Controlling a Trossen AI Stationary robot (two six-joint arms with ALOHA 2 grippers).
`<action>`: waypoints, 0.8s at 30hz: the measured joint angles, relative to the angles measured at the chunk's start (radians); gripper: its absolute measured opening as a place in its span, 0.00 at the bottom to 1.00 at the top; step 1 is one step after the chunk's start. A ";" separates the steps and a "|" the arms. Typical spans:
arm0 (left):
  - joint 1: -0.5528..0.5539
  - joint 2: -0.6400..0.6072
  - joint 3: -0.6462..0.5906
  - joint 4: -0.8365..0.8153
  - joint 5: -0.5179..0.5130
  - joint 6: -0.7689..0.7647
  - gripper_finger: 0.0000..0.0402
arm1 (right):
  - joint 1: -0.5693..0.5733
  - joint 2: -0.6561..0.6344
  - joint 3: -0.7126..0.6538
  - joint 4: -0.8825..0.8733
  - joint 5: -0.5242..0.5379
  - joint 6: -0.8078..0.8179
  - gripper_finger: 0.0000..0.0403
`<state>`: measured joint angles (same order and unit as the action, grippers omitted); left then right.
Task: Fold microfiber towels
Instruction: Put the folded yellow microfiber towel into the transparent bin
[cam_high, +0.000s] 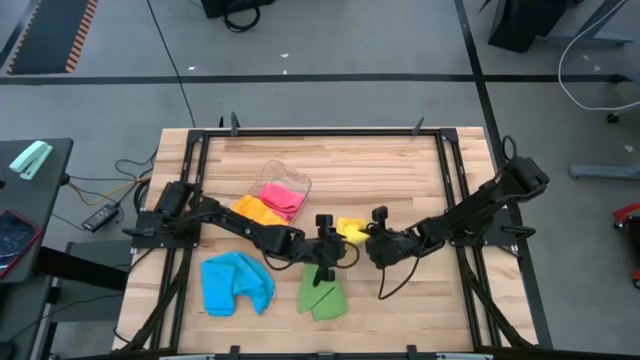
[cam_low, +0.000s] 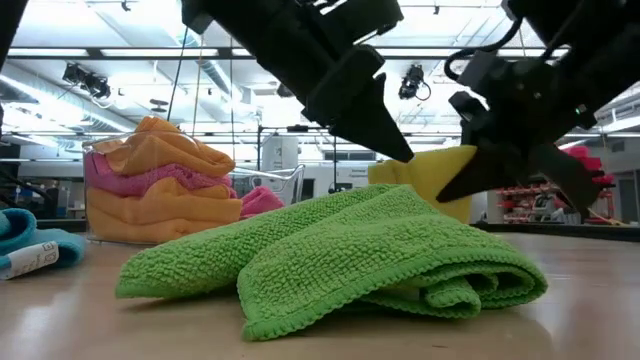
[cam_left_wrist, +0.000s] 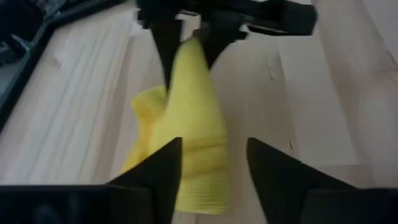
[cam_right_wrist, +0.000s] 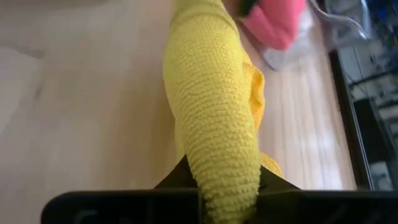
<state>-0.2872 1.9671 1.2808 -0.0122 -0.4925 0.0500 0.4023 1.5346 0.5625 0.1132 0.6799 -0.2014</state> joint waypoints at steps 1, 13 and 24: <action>-0.001 0.000 0.000 0.005 -0.003 0.008 0.51 | -0.003 -0.007 0.000 -0.006 0.006 0.018 0.07; 0.062 0.018 0.003 0.092 -0.003 -0.011 0.81 | -0.008 -0.007 0.000 0.023 0.057 0.093 0.08; 0.085 0.077 0.002 0.050 -0.001 -0.033 0.72 | -0.007 -0.007 0.001 0.051 0.052 0.077 0.08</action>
<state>-0.2021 2.0445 1.2831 0.0381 -0.4931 0.0169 0.3958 1.5276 0.5636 0.1638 0.7317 -0.1242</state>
